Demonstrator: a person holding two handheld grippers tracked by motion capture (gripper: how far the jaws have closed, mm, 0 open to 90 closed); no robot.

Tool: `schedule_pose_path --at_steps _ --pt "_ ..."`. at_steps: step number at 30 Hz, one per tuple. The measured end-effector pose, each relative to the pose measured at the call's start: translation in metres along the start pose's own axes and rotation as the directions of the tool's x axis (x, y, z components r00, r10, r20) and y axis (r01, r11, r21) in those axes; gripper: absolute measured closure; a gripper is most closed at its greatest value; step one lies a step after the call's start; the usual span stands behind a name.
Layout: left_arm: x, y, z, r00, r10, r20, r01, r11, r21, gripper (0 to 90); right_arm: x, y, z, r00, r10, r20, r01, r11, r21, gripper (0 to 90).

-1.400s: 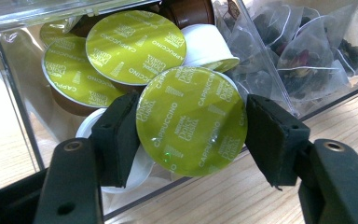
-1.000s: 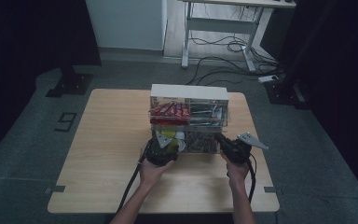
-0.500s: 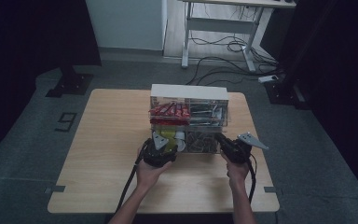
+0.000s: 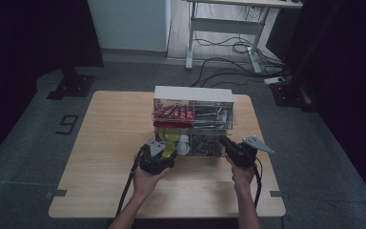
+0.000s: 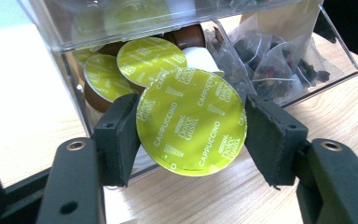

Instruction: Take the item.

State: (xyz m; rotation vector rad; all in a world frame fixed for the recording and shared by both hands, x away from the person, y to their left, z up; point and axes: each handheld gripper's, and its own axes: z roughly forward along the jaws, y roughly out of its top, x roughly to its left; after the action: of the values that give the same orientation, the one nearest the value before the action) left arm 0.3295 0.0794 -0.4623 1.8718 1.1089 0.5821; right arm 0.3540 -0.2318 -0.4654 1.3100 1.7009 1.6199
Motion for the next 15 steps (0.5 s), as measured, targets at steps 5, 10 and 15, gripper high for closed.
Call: schedule_pose_path --at_steps 5,10,15 --pt "0.002 -0.001 -0.005 1.0000 -0.005 0.000 0.005 0.9999 -0.009 38.4 0.000 0.000 0.000 1.0000 -0.001 0.001 0.001 1.000 -0.002 86.8" --pt "0.007 -0.003 -0.012 1.0000 -0.007 0.000 0.007 0.9998 -0.017 38.4 -0.001 0.000 -0.001 1.0000 -0.001 0.001 0.001 1.000 -0.001 86.8" --pt "0.013 -0.005 -0.018 0.9998 -0.017 -0.005 0.017 0.9996 -0.023 38.4 -0.001 0.000 -0.001 1.0000 -0.002 0.003 0.002 1.000 -0.003 86.8"
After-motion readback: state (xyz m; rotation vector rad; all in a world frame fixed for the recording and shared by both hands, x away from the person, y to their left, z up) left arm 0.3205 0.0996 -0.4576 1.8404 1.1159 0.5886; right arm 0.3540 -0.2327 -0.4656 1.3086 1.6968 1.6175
